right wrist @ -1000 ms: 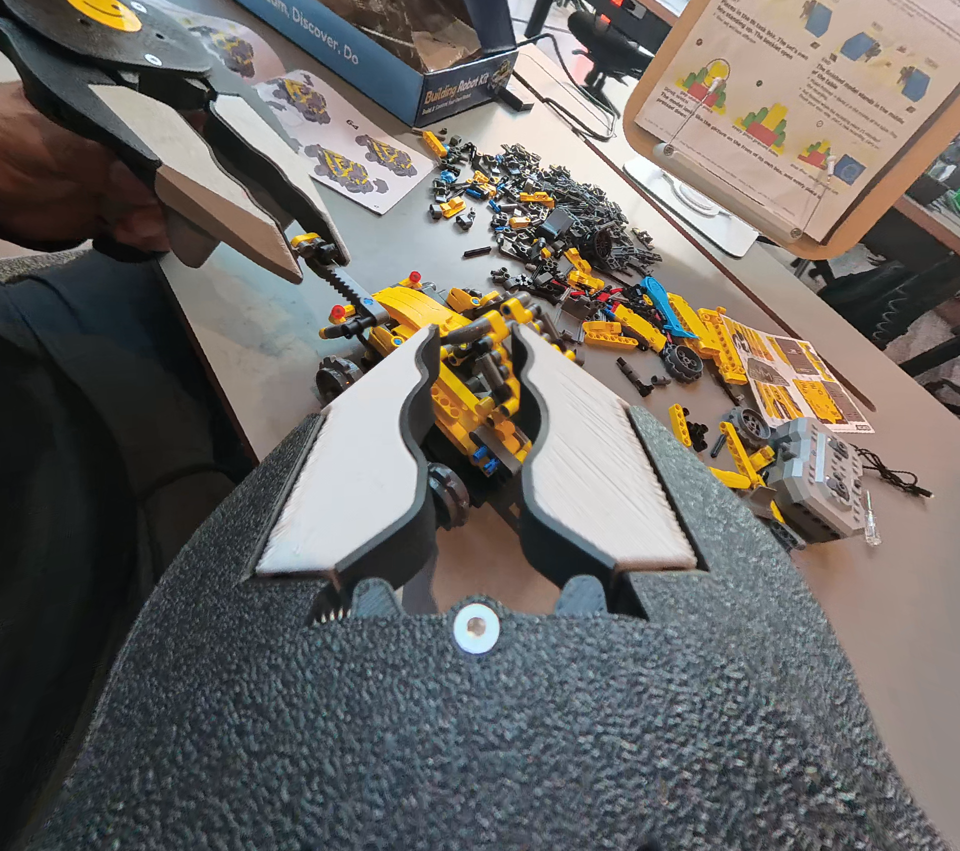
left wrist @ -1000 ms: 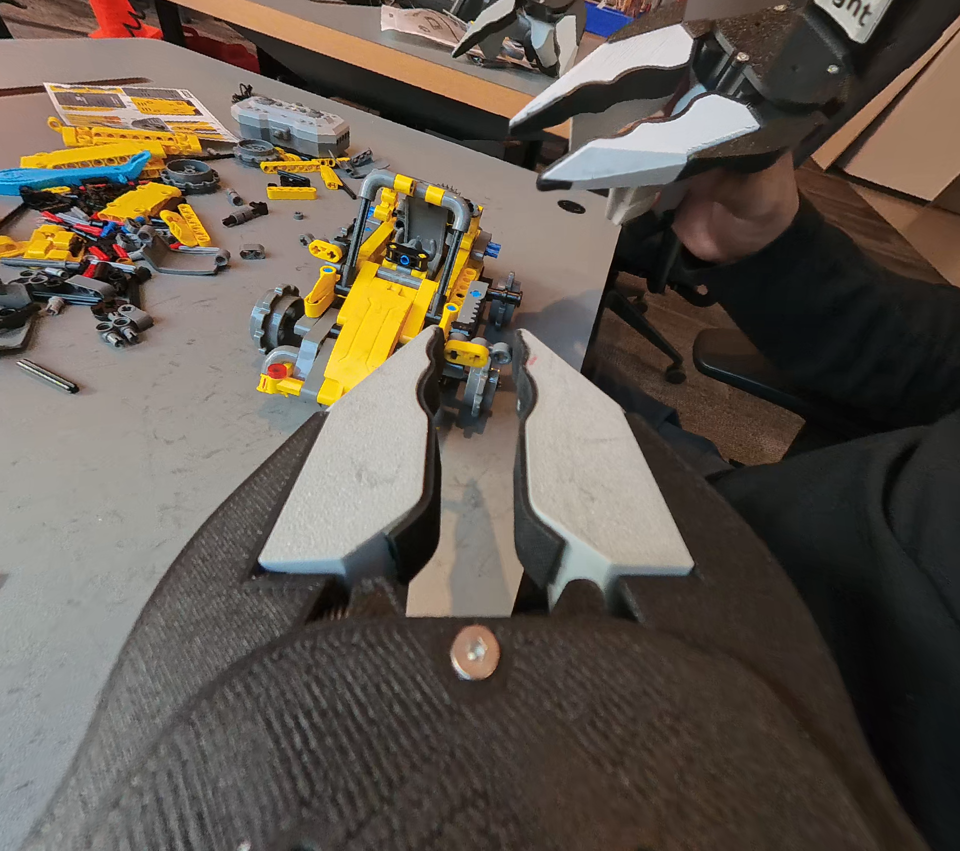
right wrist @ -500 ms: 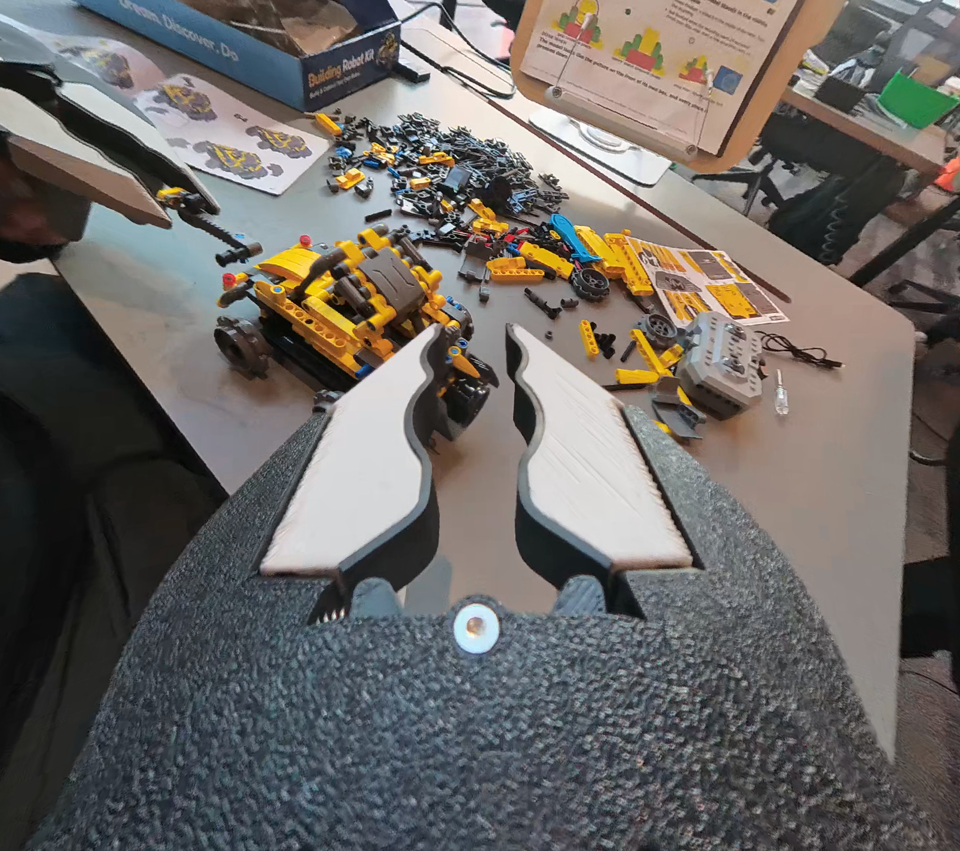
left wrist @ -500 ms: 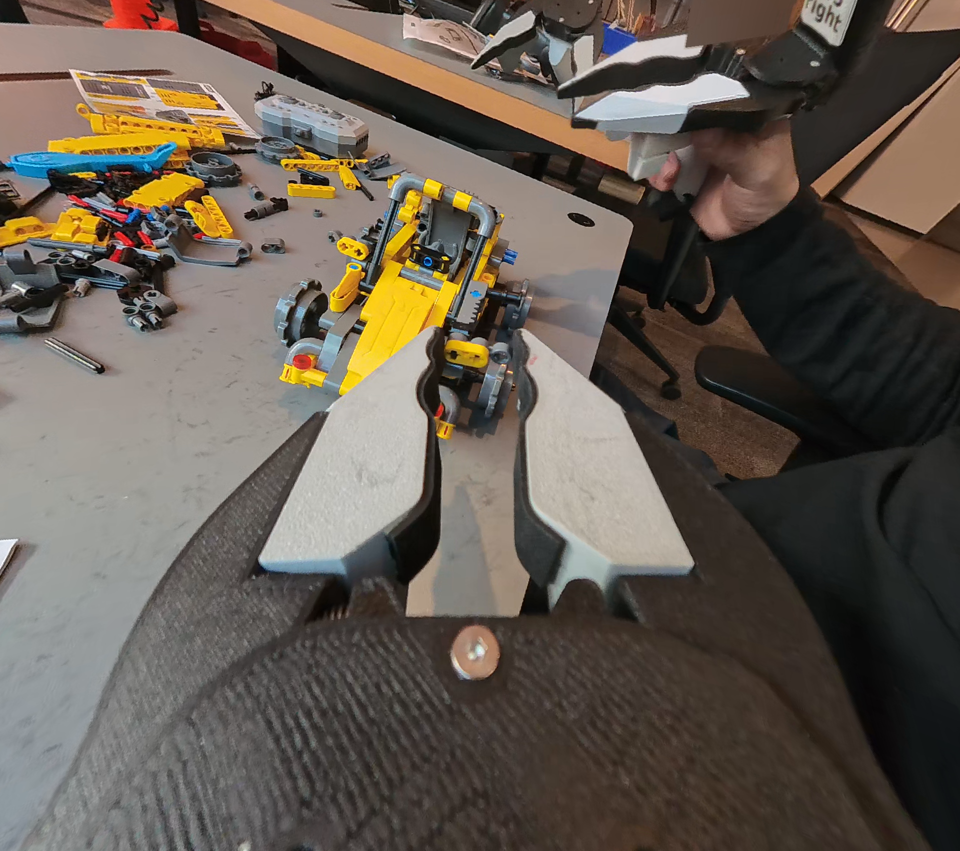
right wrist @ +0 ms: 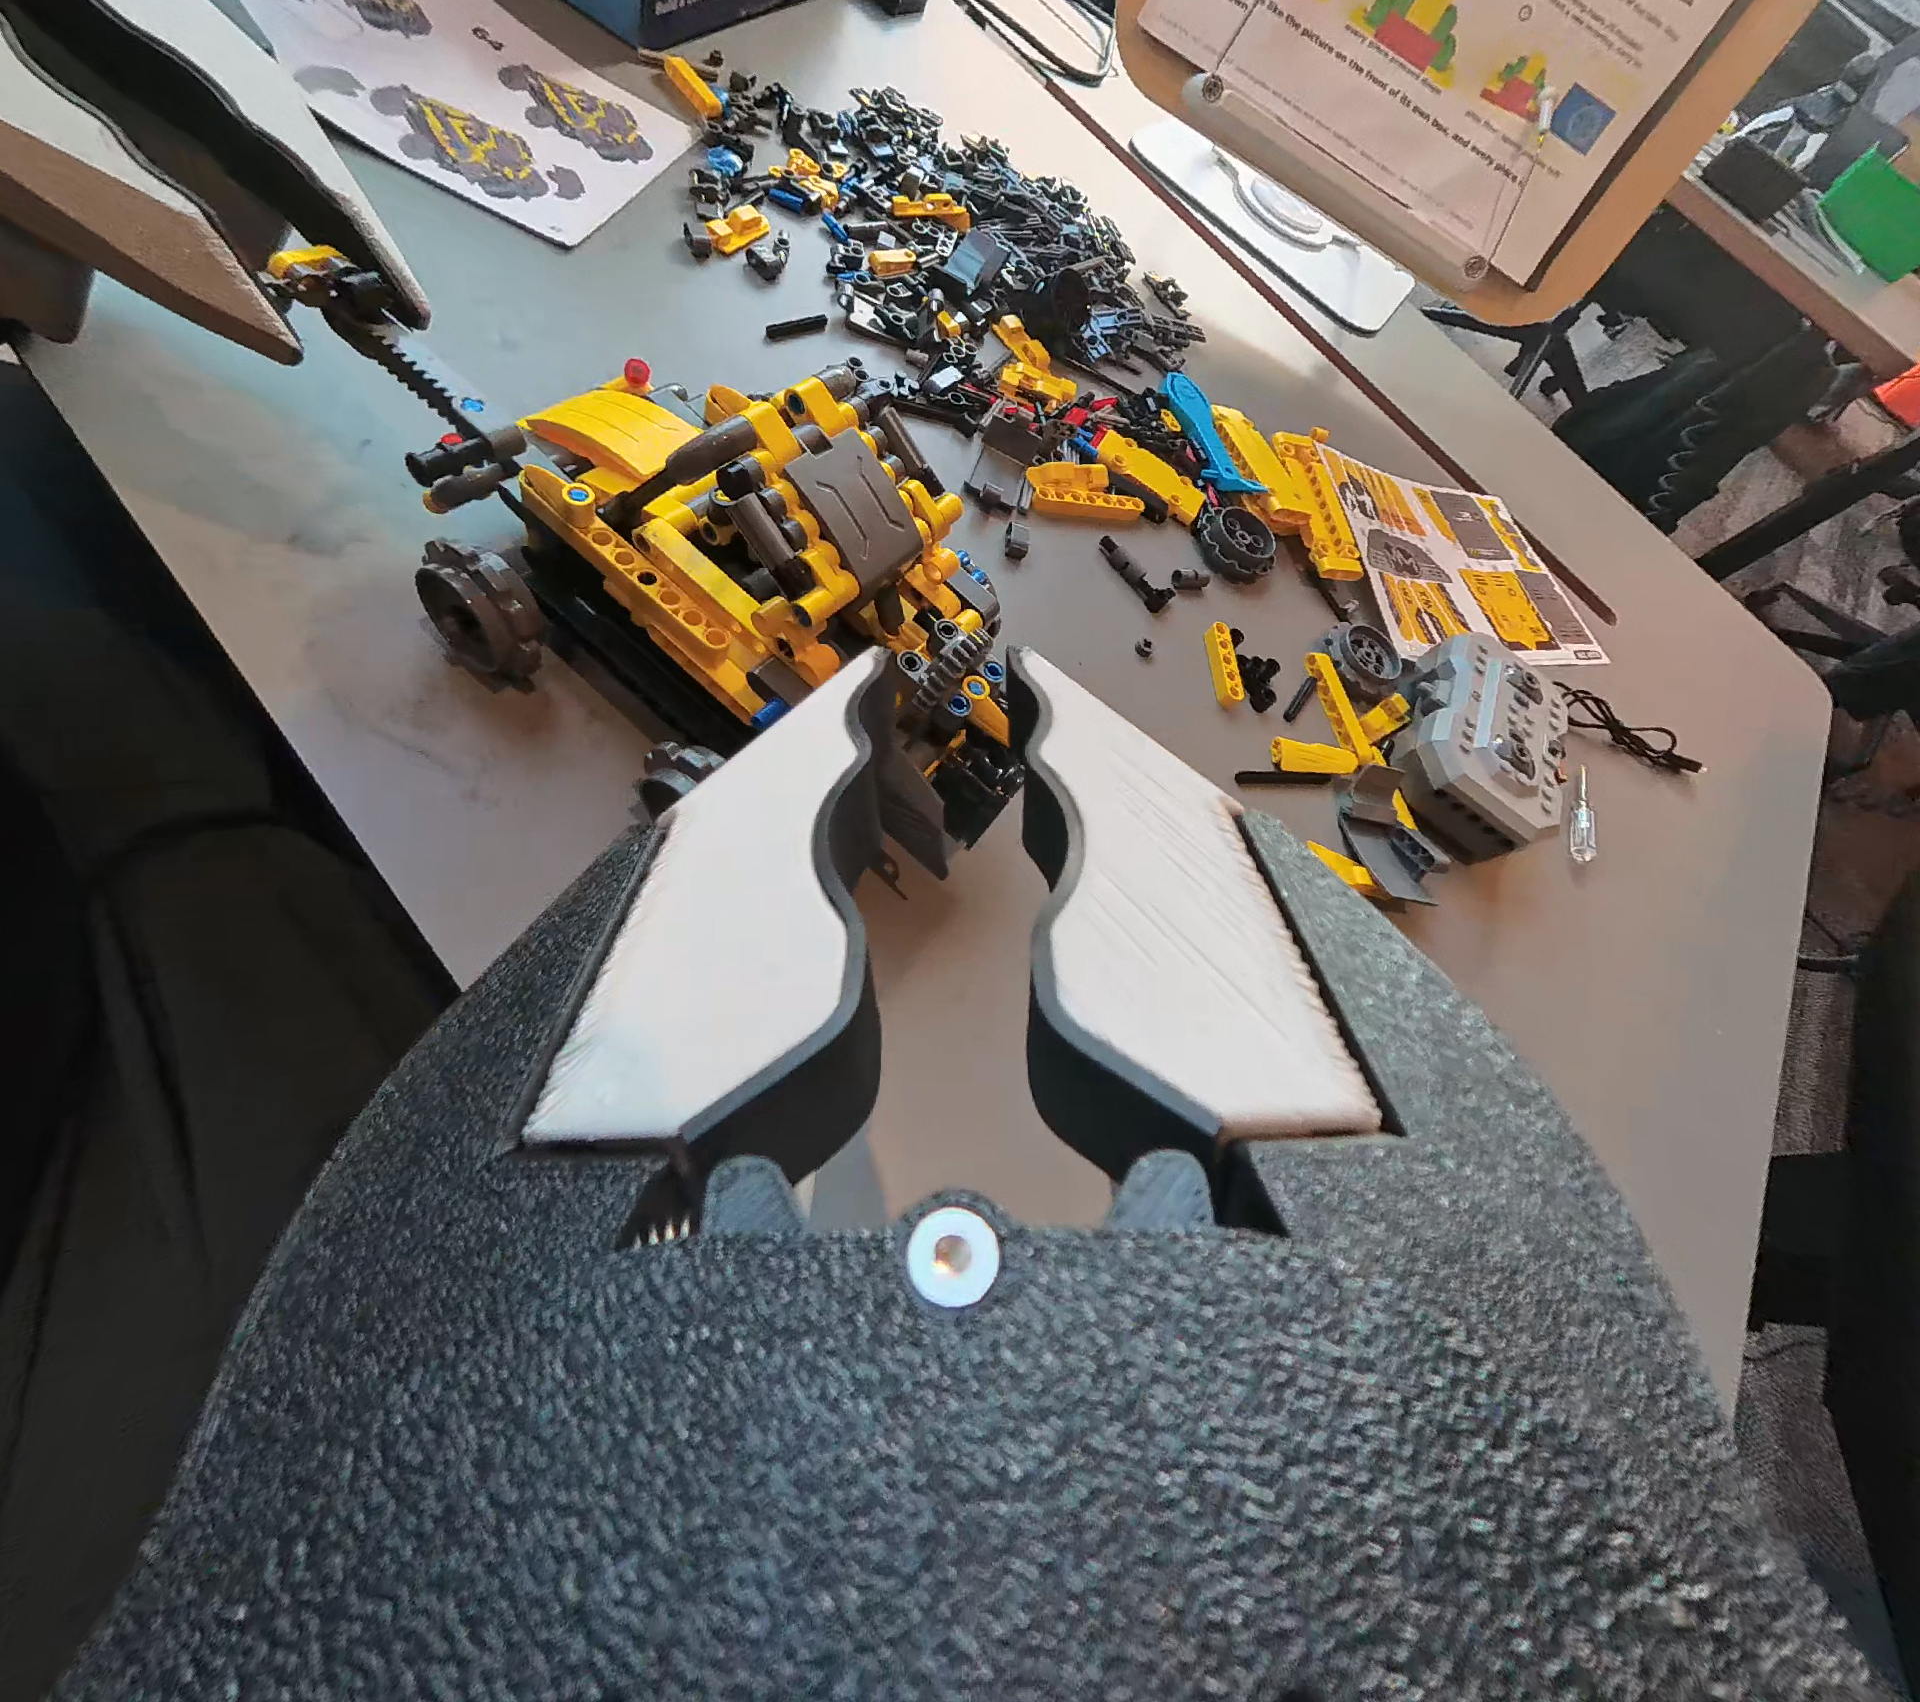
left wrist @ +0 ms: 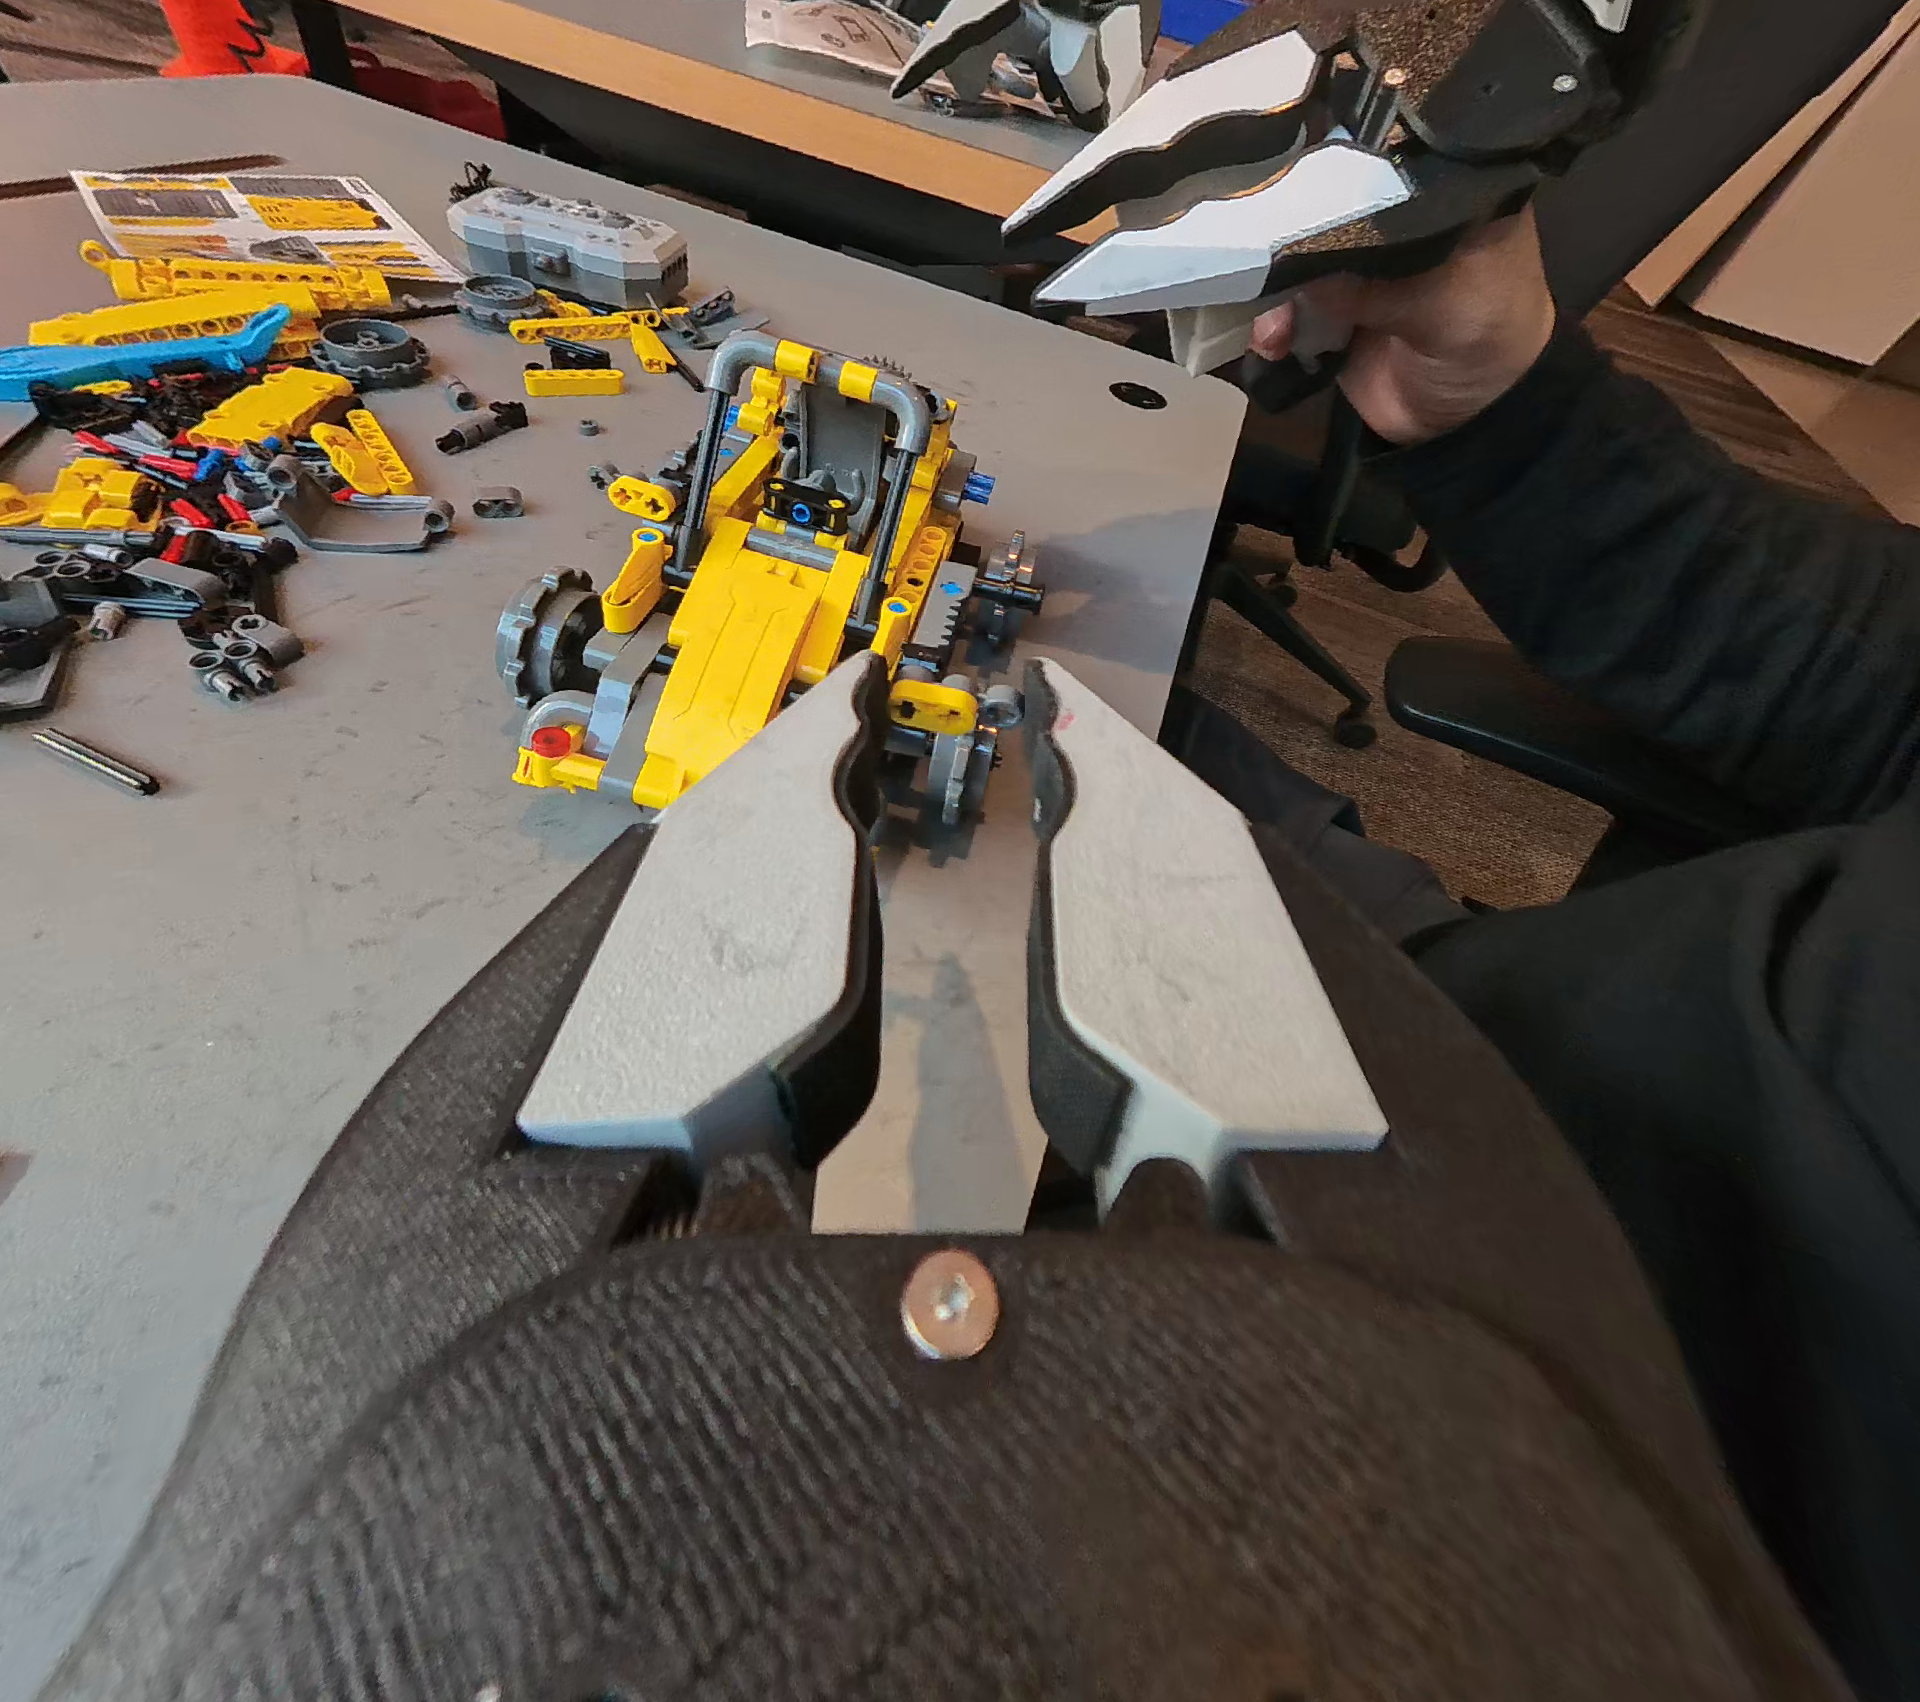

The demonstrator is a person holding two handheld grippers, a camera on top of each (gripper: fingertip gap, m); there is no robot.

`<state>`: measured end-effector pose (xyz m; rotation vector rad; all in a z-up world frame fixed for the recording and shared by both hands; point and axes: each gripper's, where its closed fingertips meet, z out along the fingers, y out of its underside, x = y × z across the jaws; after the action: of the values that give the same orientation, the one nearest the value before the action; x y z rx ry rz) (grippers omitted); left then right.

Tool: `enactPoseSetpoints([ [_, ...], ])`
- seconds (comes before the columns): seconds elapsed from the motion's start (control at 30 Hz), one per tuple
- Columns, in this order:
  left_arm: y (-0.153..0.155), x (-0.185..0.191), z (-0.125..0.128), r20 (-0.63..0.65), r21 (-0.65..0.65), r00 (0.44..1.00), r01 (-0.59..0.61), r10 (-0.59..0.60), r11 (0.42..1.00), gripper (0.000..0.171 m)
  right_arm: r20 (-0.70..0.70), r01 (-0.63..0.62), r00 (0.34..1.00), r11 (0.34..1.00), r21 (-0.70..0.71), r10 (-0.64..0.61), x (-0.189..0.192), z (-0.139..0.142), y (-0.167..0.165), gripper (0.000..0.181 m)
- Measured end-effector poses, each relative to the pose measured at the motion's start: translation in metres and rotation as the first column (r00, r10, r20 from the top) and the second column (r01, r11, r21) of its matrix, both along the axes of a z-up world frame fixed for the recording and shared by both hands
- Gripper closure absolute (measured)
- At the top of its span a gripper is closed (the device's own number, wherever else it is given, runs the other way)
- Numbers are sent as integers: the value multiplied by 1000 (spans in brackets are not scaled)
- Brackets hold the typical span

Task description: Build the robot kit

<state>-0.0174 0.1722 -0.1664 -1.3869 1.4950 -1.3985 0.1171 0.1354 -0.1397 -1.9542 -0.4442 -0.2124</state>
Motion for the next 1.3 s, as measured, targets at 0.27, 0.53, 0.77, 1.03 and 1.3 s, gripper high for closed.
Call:
enactPoseSetpoints([
  [0.27, -1, 0, -1, -5, 8, 1000, 5, -5, 1000, 148, -32, -3, 999, 1000, -11, 3, -3, -1, 0, 164],
  [0.53, -1, 1, -2, -12, 1, 1000, 5, -5, 1000, 148, -46, -7, 999, 1000, -9, 6, -2, -1, -1, 164],
  [0.77, -2, 1, -1, -8, 4, 1000, 4, -4, 1000, 148, -43, -13, 999, 1000, -6, 12, -6, 0, -1, 164],
  [1.03, 0, 2, -1, -5, -3, 1000, -4, 4, 1000, 148, -13, -181, 983, 984, -4, 181, -42, 3, -6, 155],
  [1.3, -9, 9, -3, -12, -11, 1000, 8, -8, 1000, 148, 206, -318, 925, 947, -44, 320, -112, -14, 6, 156],
])
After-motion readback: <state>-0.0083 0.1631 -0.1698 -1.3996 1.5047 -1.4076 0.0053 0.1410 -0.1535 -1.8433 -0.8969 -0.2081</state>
